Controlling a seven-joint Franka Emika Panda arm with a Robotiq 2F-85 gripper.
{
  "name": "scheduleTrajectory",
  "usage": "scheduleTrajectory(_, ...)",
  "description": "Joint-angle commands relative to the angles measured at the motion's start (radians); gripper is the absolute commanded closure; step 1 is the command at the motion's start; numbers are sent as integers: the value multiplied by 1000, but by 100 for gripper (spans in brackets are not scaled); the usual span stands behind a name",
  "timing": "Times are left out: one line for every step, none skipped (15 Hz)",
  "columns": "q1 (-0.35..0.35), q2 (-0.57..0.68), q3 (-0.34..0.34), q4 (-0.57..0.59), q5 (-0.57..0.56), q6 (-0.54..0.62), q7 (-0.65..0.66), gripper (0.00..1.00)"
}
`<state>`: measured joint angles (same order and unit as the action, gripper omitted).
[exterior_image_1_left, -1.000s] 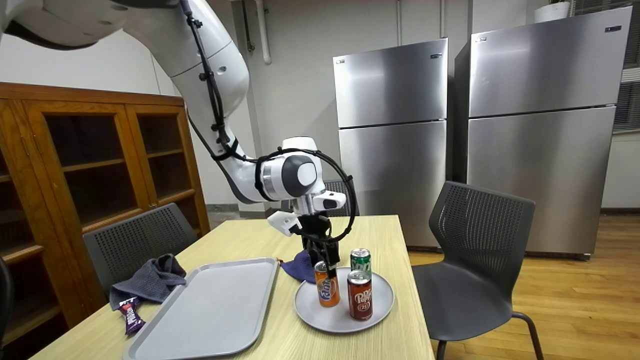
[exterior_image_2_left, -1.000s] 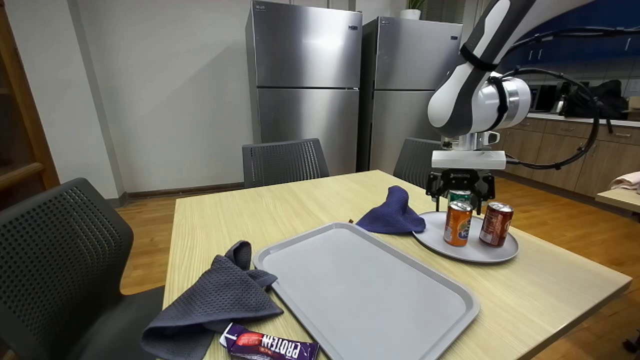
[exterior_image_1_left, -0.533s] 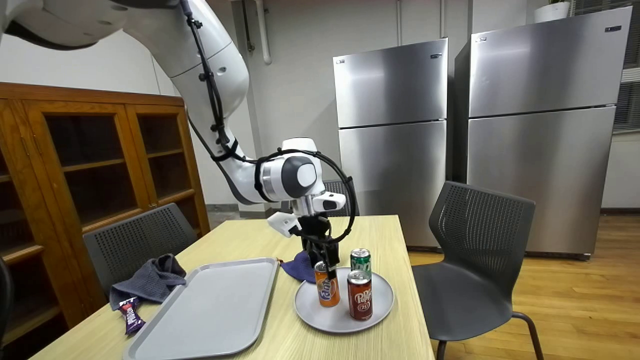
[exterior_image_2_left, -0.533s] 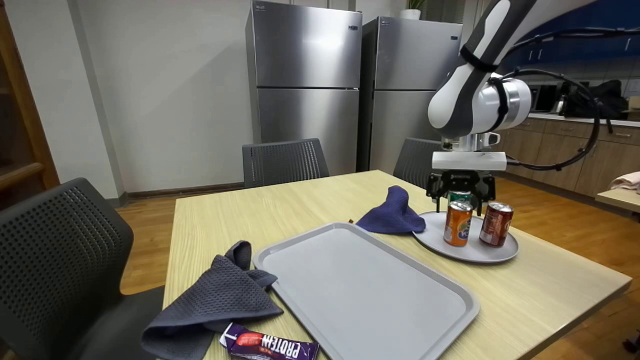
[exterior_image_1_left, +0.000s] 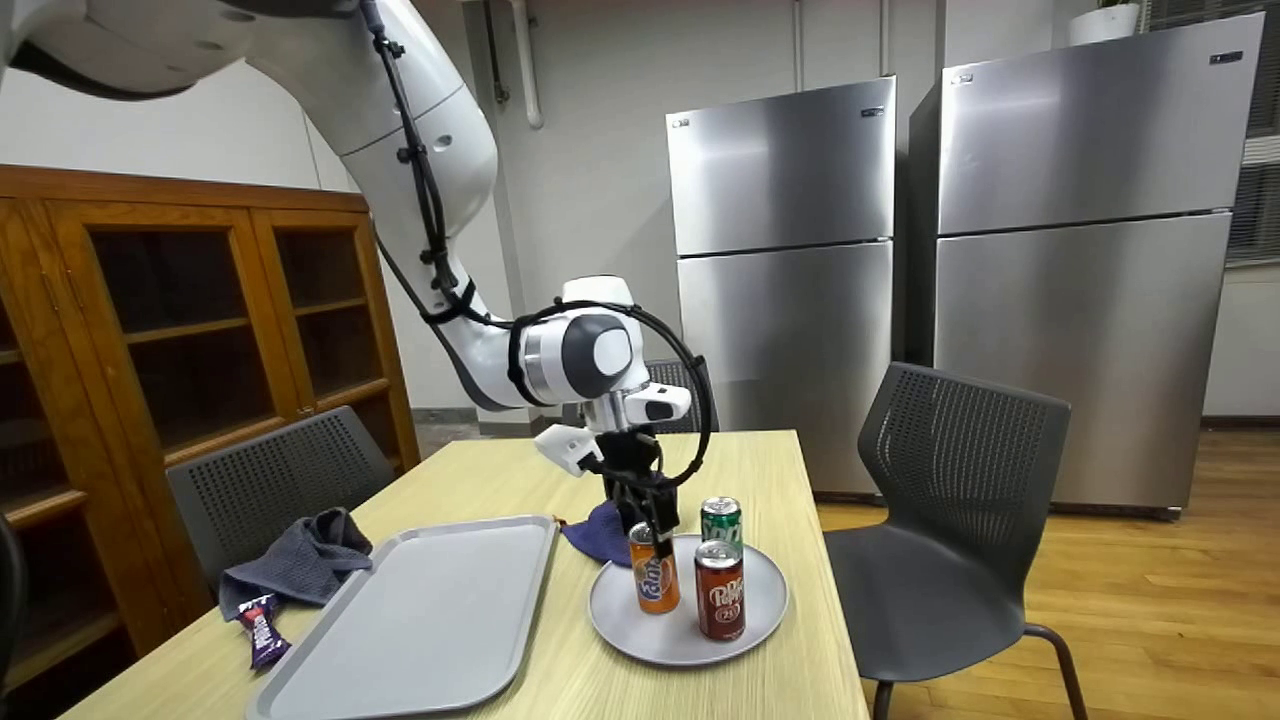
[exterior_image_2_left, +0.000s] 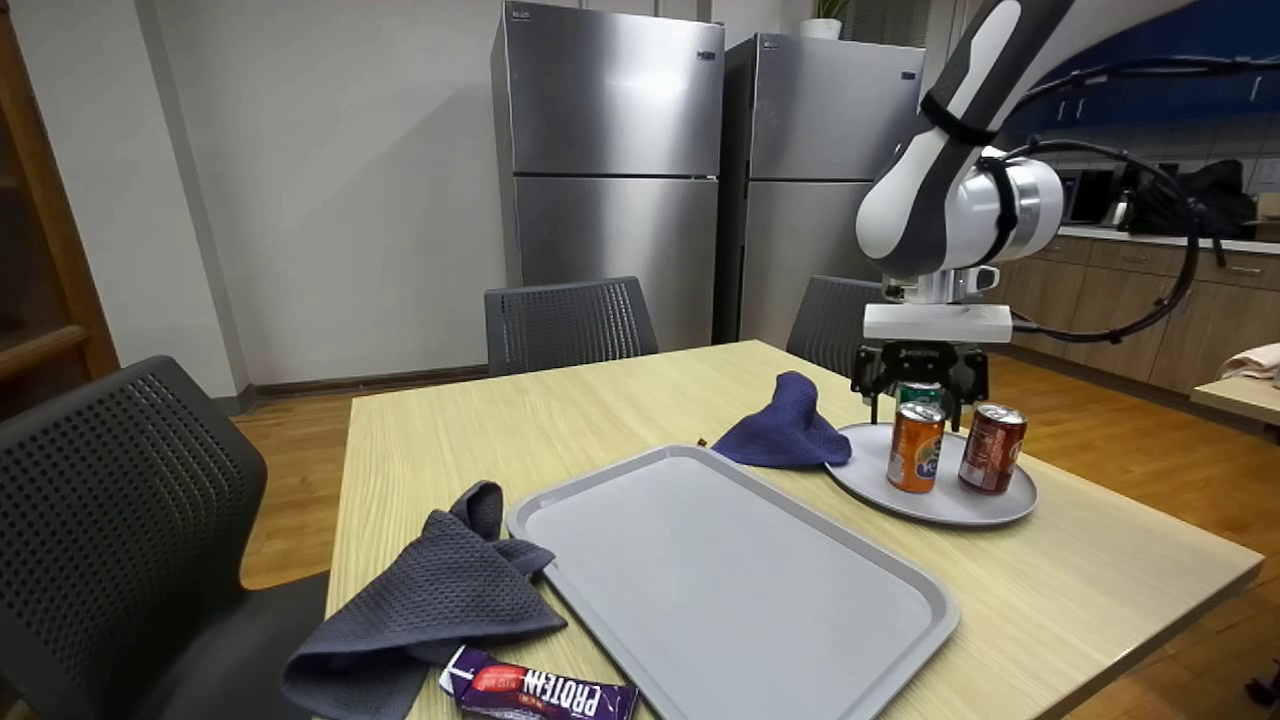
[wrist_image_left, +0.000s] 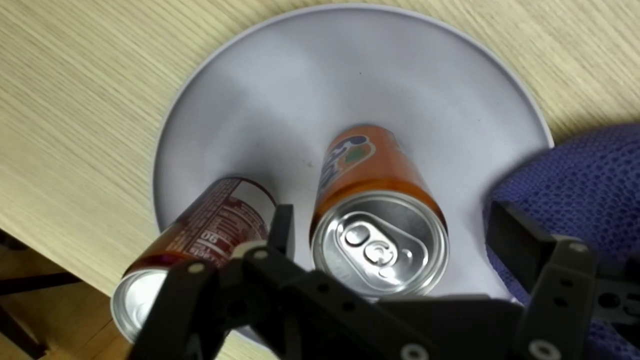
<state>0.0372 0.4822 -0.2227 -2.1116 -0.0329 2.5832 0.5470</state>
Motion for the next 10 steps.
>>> scheduleTrajectory(-10, -24, 7, -26, 15, 33, -30, 30)
scheduleTrajectory(-10, -24, 6, -27, 15, 37, -31, 39)
scheduleTrajectory(-8, -25, 4, -29, 13, 39, -31, 47)
scheduleTrajectory(-7, -26, 3, -31, 12, 41, -31, 55)
scheduleTrajectory(-6, -30, 2, -35, 11, 45, -30, 62)
scheduleTrajectory(-1, -34, -3, -37, 4, 46, -26, 62)
scheduleTrajectory(-7, -54, 2, -46, 8, 46, -42, 62)
scheduleTrajectory(-1, -70, -5, -52, -2, 45, -41, 62)
scheduleTrajectory(0, -91, -4, -59, -3, 38, -51, 62)
scheduleTrajectory(-11, -109, 13, -65, 12, 25, -79, 62)
